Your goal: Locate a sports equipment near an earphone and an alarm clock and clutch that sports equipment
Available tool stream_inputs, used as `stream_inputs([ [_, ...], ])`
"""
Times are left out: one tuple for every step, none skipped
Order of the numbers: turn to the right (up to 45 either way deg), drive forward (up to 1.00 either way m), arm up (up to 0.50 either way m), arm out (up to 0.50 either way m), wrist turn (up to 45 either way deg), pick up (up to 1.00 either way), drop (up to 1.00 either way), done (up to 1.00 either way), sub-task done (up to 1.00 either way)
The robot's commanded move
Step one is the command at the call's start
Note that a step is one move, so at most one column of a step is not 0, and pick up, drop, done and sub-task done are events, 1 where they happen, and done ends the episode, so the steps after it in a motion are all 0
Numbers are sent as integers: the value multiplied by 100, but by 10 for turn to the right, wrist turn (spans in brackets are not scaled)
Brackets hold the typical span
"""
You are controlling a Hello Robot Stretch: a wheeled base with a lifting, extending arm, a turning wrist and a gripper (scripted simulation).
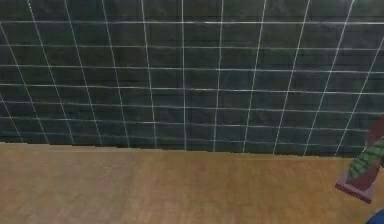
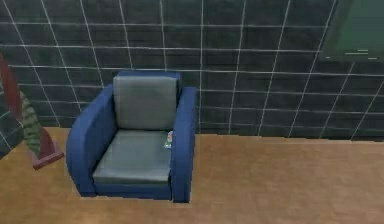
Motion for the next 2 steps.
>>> stream_inputs([
  [0,15,0,0,0,0,0,0,0],
  [-450,0,0,0,0,0,0,0,0],
])
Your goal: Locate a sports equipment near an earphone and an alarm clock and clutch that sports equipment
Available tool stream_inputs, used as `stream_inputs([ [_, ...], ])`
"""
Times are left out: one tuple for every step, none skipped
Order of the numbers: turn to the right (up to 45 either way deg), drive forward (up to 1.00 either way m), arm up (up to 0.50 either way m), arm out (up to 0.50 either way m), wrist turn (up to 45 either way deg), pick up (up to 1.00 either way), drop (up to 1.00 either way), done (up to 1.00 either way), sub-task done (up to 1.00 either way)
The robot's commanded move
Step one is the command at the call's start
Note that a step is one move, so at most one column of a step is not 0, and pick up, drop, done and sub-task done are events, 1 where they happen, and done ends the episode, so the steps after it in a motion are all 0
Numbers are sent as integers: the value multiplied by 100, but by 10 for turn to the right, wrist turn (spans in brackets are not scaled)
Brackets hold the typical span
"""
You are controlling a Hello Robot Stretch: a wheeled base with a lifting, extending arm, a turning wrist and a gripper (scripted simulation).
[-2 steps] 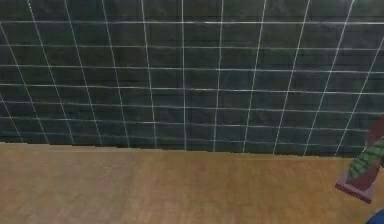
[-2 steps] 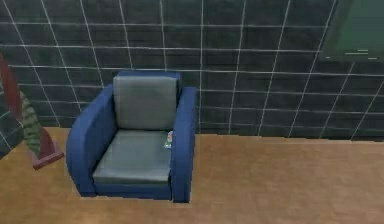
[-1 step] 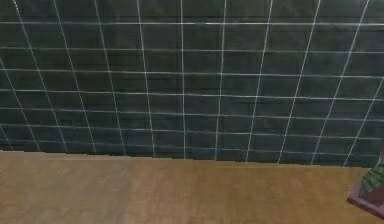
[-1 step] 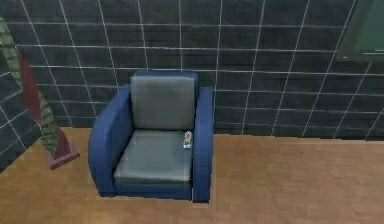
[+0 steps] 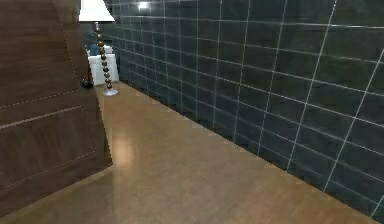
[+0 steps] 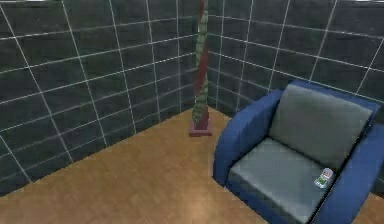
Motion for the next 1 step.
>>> stream_inputs([
  [-420,0,0,0,0,0,0,0,0],
])
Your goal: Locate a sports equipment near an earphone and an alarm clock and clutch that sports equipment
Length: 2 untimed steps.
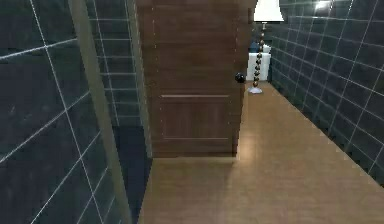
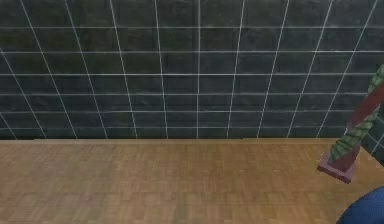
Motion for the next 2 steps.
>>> stream_inputs([
  [0,100,0,0,0,0,0,0,0],
  [-210,0,0,0,0,0,0,0,0],
])
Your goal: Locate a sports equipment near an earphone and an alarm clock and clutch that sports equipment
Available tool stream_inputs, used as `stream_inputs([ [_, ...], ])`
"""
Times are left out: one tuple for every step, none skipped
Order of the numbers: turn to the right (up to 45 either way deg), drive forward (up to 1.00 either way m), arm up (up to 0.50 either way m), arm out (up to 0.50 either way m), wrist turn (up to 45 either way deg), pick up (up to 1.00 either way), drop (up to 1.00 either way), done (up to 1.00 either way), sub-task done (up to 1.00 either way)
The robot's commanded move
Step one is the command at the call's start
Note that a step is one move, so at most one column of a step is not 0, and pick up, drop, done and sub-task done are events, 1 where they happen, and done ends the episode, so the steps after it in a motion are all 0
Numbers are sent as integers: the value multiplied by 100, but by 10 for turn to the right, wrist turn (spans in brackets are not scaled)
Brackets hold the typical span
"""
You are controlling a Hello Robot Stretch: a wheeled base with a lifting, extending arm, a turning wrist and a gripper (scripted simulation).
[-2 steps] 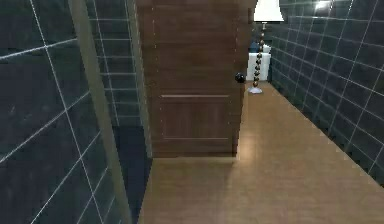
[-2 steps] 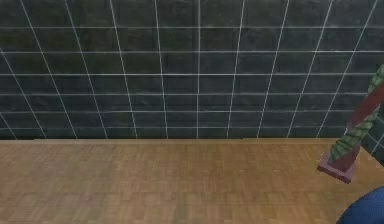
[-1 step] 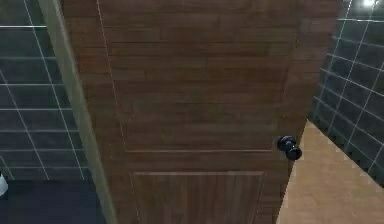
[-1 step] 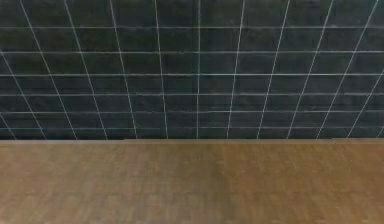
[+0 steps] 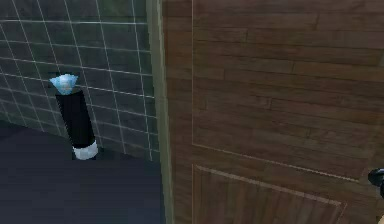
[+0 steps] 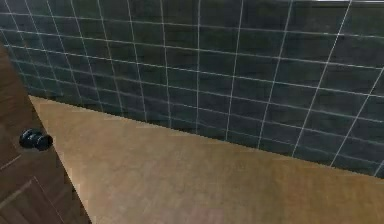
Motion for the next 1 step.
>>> stream_inputs([
  [0,10,0,0,0,0,0,0,0],
])
